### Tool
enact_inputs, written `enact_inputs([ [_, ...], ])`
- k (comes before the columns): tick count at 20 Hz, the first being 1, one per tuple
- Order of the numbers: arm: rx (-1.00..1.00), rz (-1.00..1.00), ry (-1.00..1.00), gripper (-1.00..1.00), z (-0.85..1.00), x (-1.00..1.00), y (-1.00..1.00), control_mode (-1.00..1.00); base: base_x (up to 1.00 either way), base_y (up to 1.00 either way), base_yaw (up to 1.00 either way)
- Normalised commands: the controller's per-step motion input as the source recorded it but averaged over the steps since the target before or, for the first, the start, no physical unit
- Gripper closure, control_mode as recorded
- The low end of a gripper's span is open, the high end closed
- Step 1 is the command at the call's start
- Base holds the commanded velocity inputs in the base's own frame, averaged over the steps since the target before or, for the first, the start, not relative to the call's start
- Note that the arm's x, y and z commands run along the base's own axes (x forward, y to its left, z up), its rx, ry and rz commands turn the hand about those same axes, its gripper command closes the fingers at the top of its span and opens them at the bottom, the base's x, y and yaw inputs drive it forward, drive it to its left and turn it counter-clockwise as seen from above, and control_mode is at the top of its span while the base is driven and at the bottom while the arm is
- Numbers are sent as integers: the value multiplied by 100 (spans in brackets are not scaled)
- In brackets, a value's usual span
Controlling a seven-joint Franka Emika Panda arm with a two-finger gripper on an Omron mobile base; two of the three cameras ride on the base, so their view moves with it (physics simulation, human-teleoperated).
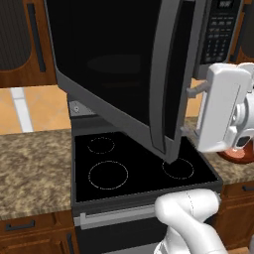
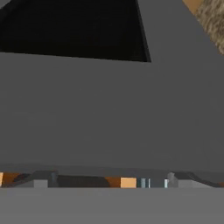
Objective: Open the microwave, place the bowl with waffle inside the microwave, then close the microwave door and turn it on.
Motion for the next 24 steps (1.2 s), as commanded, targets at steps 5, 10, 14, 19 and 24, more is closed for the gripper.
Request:
enact_inputs([
  [5, 0, 0, 0, -100, 1, -2, 38, -100, 0, 0, 0],
  [10, 0, -4, 2, -100, 0, 0, 13, -100, 0, 0, 0],
  [14, 0, -5, 3, -100, 0, 3, 20, -100, 0, 0, 0],
  [19, 0, -4, 1, -100, 0, 14, 39, -100, 0, 0, 0],
  [24, 0, -3, 2, -100, 0, 15, 58, -100, 0, 0, 0],
])
